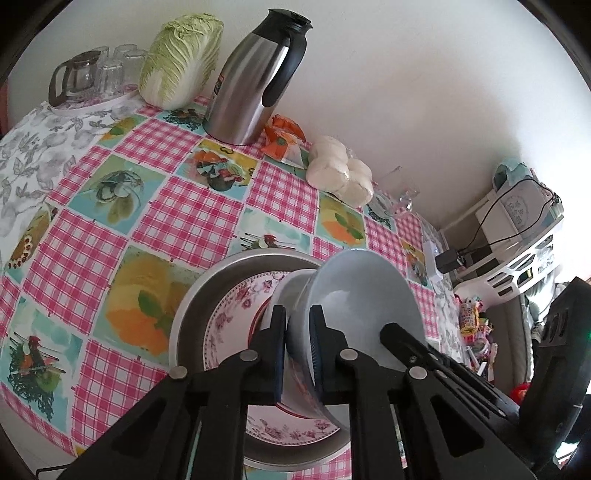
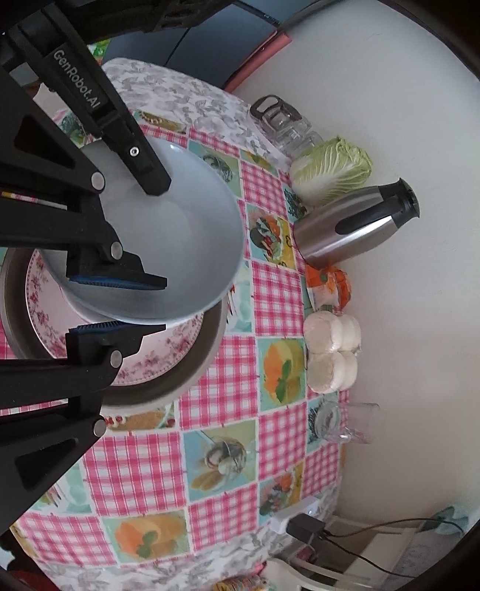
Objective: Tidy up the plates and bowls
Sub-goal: 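Carry the blue bowl over the tray and lower it into the square bowl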
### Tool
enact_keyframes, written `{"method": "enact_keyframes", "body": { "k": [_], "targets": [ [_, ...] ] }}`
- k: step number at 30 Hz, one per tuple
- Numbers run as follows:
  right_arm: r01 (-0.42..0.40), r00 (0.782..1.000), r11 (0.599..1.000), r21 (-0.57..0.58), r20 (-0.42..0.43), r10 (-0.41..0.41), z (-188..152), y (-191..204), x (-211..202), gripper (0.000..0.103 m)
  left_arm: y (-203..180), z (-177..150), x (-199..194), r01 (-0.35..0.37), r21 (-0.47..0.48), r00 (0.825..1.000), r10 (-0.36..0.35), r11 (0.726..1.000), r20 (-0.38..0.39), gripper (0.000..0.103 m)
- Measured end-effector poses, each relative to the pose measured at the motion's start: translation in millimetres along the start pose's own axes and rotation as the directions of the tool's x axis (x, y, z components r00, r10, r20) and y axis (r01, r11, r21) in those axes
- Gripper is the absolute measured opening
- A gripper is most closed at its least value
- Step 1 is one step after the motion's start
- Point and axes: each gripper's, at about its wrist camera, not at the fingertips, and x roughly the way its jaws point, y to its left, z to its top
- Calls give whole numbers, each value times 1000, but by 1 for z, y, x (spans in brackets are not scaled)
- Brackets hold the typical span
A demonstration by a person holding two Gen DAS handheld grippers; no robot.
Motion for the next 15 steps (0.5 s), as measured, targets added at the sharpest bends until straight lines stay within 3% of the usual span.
{"method": "enact_keyframes", "body": {
  "k": [3,15],
  "targets": [
    [-11,1000,1000,11,8,11,1,-5,-2,22,1,0,0,-40,5,999,40,999,12,14],
    [-9,1000,1000,26,-10,10,0,-14,4,23,11,0,8,-14,-40,1000,14,999,5,14]
  ]
}}
